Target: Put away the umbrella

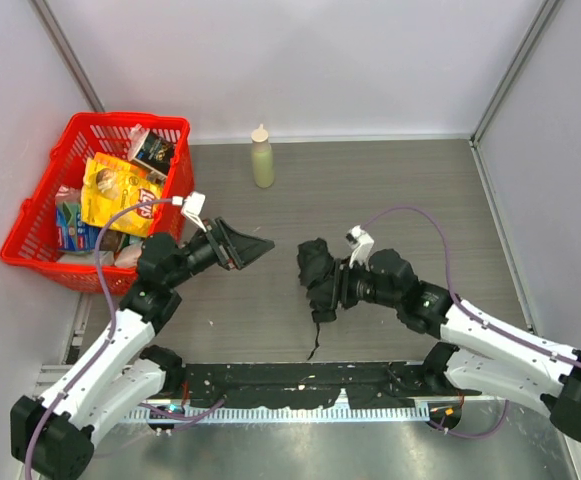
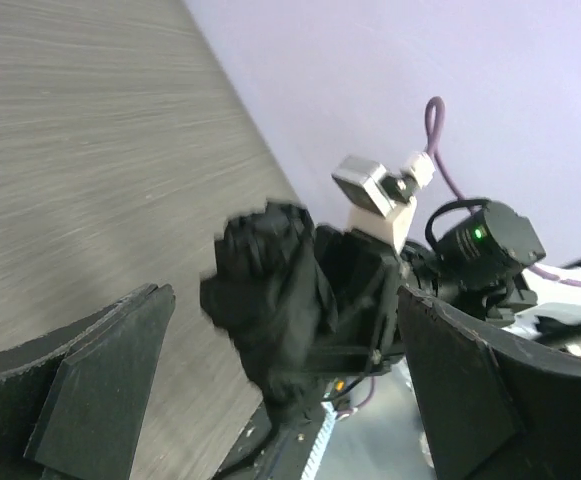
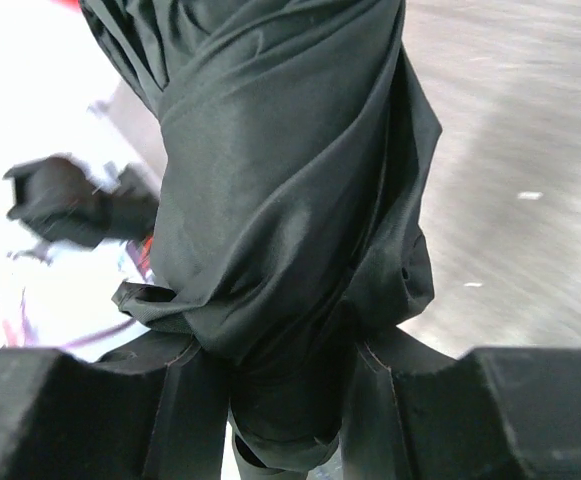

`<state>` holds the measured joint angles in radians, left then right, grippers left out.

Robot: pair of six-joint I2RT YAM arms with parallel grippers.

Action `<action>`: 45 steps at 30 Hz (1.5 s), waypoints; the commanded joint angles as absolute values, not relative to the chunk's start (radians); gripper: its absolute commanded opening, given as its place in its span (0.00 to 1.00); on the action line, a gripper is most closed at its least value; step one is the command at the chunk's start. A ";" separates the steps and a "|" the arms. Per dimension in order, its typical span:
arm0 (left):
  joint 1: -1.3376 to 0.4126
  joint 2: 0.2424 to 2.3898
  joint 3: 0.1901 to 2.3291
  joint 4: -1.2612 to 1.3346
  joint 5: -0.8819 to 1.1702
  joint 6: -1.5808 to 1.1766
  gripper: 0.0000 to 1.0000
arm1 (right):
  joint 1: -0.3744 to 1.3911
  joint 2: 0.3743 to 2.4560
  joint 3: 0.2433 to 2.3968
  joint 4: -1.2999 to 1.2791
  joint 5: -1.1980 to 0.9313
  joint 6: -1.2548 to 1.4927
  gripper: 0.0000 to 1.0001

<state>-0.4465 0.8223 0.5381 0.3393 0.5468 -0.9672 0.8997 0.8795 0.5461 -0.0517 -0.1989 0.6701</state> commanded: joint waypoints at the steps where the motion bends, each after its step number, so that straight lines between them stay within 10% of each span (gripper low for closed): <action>1: -0.433 0.782 0.658 -0.063 0.469 -0.787 1.00 | 0.691 0.990 0.617 -0.121 -0.141 0.690 0.16; 17: -0.436 0.723 0.680 -0.083 0.667 -0.792 1.00 | 0.132 2.015 1.412 -0.187 -0.618 0.450 0.27; 20: -0.434 0.703 0.701 -0.115 0.684 -0.775 1.00 | 0.132 2.098 1.492 -0.238 -0.592 0.445 0.43; 27: -0.434 0.681 0.747 -0.141 0.713 -0.750 1.00 | 0.129 2.079 1.565 -0.353 -0.505 0.394 0.78; 38: -0.436 0.704 0.776 -0.130 0.700 -0.753 1.00 | 0.127 1.783 1.399 -0.618 -0.010 0.282 0.80; 45: -0.434 0.689 0.825 -0.140 0.629 -0.746 1.00 | 0.267 1.246 1.083 -0.600 0.126 0.305 0.81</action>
